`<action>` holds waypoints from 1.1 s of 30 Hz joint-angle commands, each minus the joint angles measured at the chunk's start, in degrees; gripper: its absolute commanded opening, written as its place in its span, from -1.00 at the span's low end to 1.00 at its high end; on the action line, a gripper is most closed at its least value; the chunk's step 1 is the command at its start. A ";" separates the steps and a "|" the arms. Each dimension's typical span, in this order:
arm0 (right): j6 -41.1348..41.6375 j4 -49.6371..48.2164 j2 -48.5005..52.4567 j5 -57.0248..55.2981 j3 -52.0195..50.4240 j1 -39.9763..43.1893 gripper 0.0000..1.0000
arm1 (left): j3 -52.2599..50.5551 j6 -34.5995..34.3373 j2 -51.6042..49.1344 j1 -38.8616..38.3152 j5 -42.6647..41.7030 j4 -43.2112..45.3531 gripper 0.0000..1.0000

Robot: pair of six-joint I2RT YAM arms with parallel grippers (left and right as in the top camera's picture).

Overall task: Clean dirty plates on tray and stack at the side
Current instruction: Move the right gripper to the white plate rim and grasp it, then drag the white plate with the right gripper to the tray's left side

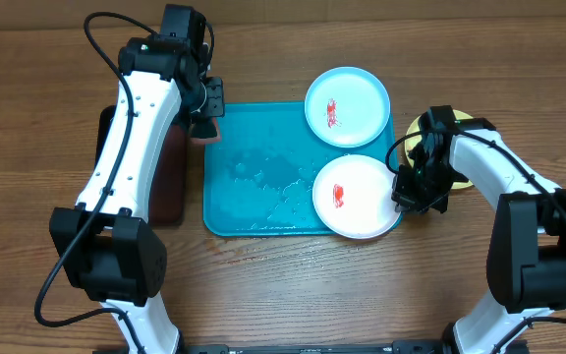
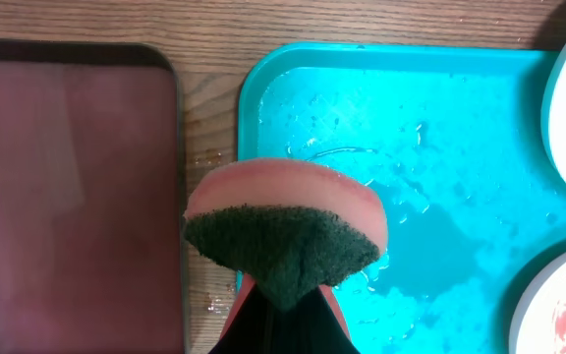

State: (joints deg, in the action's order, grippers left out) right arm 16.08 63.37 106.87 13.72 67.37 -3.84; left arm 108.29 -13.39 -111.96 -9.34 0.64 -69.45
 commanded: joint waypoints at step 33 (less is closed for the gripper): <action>20.04 -26.86 4.61 -8.92 6.67 -29.99 -0.93 | -0.24 -0.37 -0.04 -0.87 -1.77 -0.39 -0.91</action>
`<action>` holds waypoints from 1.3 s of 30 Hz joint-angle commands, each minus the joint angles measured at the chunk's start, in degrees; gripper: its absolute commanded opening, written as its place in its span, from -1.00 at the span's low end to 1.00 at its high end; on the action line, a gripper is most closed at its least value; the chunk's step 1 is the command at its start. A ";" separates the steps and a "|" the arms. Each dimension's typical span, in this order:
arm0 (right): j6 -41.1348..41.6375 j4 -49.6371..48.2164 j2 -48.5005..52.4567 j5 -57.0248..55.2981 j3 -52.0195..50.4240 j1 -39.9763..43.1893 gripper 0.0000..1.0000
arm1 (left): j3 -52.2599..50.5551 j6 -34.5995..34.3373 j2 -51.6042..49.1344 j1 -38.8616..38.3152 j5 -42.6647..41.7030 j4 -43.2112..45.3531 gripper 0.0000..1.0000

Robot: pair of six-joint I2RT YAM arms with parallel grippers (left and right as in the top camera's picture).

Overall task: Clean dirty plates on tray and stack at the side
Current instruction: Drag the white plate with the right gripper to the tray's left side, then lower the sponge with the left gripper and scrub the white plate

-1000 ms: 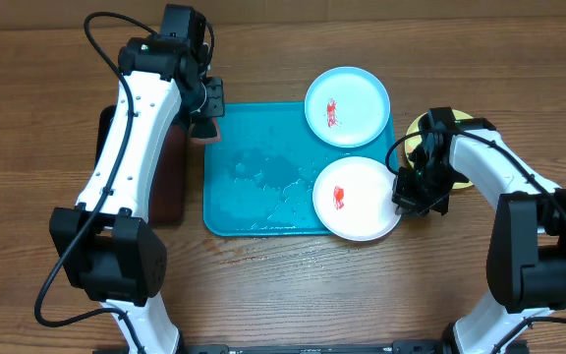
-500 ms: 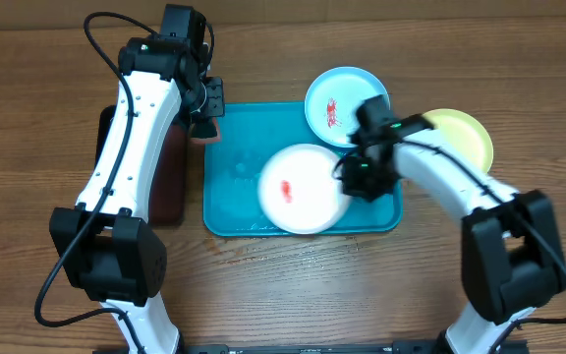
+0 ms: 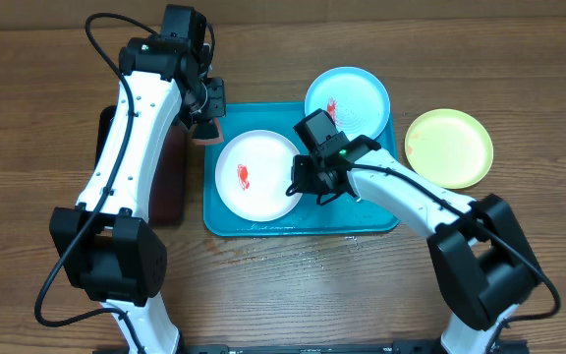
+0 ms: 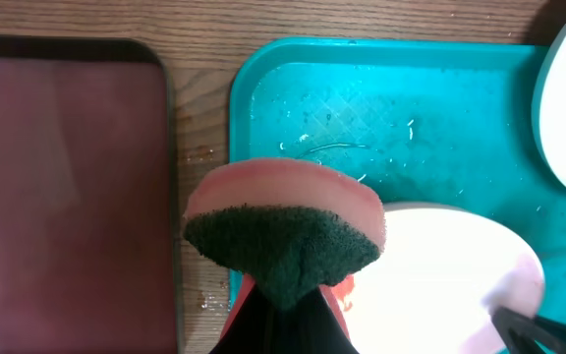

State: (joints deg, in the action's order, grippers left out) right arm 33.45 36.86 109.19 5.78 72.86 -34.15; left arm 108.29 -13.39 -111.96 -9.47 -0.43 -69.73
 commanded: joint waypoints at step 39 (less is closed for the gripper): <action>5.55 -3.26 6.03 1.81 1.03 2.62 -0.93 | -20.74 -0.46 -0.24 -8.13 0.46 16.46 -0.91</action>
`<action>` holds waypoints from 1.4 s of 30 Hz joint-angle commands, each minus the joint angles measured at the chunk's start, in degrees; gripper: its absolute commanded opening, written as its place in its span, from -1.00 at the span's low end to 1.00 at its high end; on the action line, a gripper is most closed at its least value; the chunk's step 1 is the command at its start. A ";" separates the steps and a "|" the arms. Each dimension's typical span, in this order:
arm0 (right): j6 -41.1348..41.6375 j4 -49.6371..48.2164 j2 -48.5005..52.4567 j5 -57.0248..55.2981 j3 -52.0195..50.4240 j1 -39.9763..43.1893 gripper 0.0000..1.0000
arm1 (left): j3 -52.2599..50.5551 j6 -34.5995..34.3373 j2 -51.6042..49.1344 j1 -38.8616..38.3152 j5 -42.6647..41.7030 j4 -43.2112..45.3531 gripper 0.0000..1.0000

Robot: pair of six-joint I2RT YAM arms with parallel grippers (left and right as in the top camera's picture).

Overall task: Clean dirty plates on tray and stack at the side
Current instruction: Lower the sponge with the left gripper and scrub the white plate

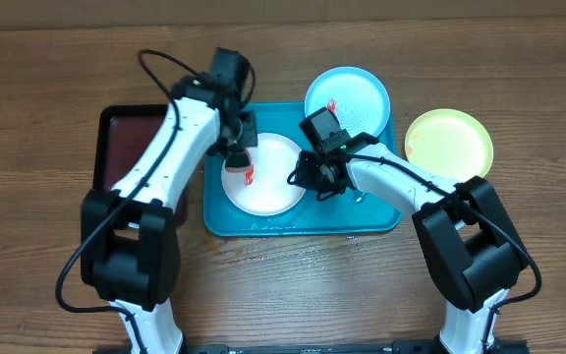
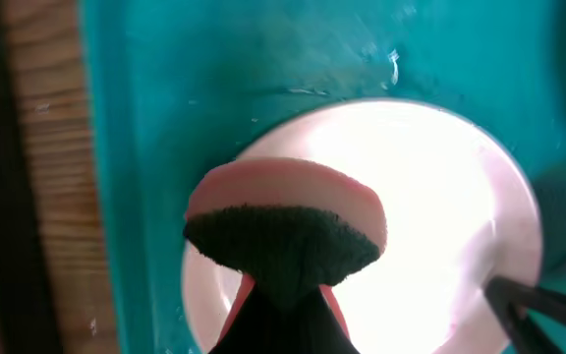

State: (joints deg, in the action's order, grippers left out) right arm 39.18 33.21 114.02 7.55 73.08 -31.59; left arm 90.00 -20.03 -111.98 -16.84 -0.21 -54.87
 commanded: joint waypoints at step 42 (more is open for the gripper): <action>-1.68 2.16 1.20 2.82 0.76 0.04 -0.93 | -12.22 11.13 -0.22 -2.40 -0.68 12.48 -0.91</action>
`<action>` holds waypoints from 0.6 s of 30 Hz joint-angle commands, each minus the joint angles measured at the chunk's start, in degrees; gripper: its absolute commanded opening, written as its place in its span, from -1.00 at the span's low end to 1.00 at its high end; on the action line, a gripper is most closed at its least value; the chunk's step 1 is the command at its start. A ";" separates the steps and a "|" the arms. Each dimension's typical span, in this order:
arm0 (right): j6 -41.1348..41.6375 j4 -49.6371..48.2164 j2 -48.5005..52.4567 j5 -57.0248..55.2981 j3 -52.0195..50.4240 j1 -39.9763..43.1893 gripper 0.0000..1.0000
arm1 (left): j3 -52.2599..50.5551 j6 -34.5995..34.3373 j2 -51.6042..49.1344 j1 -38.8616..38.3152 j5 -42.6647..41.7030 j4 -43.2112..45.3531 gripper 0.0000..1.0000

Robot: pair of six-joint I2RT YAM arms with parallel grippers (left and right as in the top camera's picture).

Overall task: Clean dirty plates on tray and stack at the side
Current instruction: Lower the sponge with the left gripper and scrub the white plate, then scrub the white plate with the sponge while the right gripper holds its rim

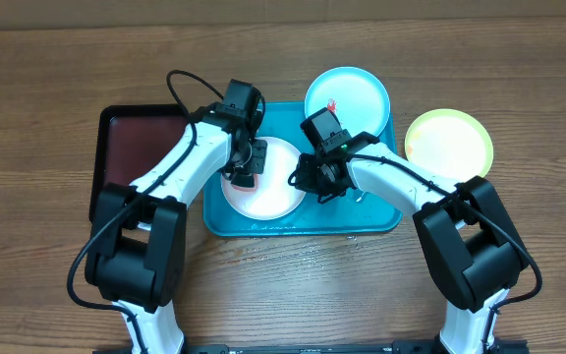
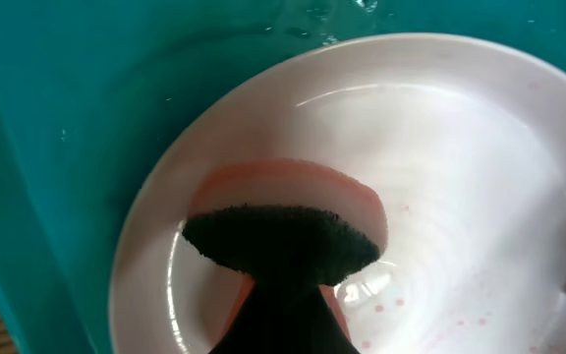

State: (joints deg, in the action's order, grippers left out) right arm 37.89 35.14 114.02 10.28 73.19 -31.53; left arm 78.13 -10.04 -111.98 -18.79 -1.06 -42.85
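A white plate [image 1: 268, 187] lies in the left half of the teal tray [image 1: 371, 211]. My left gripper [image 1: 245, 175] is shut on a pink sponge [image 2: 283, 211] with a dark green scouring face, which is pressed on the plate's [image 2: 460, 147] left part. Only faint pink specks [image 2: 391, 305] show beside the sponge. My right gripper [image 1: 312, 179] is shut on the plate's right rim. A light blue plate [image 1: 347, 103] with a red smear sits at the tray's back right corner.
A yellow-green plate [image 1: 448, 147] rests on the table to the right of the tray. A dark red tray [image 1: 126, 147] lies to the left of the teal one. Water drops wet the teal tray and the table in front of it.
The sponge has come closer onto the white plate and a little toward its middle. The red smear that showed beside it is gone from view, leaving faint pink specks. The right gripper has stayed on the rim.
At first the white plate lay at the tray's front right with my right gripper at its rim, the sponge over the back left corner. Then the plate was in the tray's left half. Then the sponge hung over its stain, and now it presses there.
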 commanded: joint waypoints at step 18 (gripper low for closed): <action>-0.39 0.09 1.20 0.17 0.66 -0.02 -0.93 | -0.83 -0.44 -0.22 -0.87 6.99 0.35 -0.92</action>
State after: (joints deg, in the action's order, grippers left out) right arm 37.89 35.09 114.02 10.28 73.19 -31.53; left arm 78.06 -10.31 -111.98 -19.16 5.02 -42.24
